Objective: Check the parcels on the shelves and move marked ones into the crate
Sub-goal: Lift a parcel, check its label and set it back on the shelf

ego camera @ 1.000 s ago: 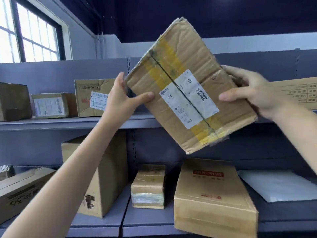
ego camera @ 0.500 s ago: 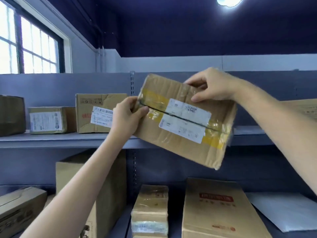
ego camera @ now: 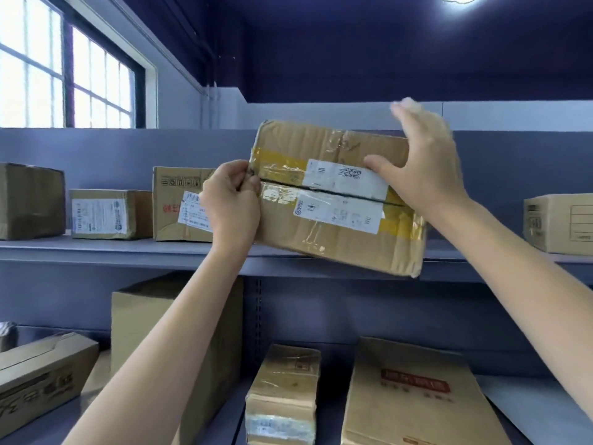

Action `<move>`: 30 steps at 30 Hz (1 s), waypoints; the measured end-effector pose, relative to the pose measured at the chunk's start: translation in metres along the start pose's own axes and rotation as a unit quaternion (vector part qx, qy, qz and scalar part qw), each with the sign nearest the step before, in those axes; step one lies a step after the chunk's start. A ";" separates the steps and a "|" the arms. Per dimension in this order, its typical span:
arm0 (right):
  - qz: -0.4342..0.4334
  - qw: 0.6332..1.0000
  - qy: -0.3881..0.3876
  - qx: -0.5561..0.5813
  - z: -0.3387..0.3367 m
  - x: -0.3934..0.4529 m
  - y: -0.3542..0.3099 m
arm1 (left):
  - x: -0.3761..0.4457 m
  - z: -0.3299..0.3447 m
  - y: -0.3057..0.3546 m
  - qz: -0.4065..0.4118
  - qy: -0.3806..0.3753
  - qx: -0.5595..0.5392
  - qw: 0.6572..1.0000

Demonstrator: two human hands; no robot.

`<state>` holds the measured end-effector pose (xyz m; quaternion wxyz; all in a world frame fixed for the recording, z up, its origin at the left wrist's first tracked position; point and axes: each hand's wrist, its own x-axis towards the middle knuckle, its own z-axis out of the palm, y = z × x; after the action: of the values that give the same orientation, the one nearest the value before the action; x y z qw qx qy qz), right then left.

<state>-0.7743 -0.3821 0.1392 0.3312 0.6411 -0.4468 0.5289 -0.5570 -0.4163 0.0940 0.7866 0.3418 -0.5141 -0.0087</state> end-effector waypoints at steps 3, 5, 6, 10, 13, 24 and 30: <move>0.101 0.993 -0.021 0.064 0.002 -0.015 0.007 | -0.009 0.003 -0.014 -0.019 0.039 -0.027 0.999; 0.127 0.980 -0.058 0.141 0.012 -0.028 0.011 | -0.015 0.007 -0.024 -0.038 0.039 -0.038 0.998; 0.121 0.979 -0.075 0.145 0.019 -0.034 0.014 | -0.018 0.009 -0.029 -0.041 0.021 -0.031 0.998; 0.111 0.977 -0.168 0.065 0.048 -0.052 0.030 | -0.027 0.019 -0.042 -0.021 -0.120 0.056 0.991; 0.164 0.955 -0.232 0.082 0.062 -0.053 0.036 | -0.019 0.025 -0.047 -0.027 -0.190 0.107 0.976; 0.211 0.923 -0.322 0.008 0.105 -0.028 0.048 | 0.022 0.073 -0.081 -0.120 -0.297 0.226 0.920; 0.235 0.921 -0.310 0.032 0.124 -0.026 0.066 | 0.032 0.090 -0.117 -0.160 -0.387 0.267 0.868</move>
<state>-0.7884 -0.5128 0.0828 0.0218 0.6597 -0.6480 0.3800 -0.5758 -0.5655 0.0774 0.3911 0.5857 -0.6981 -0.1288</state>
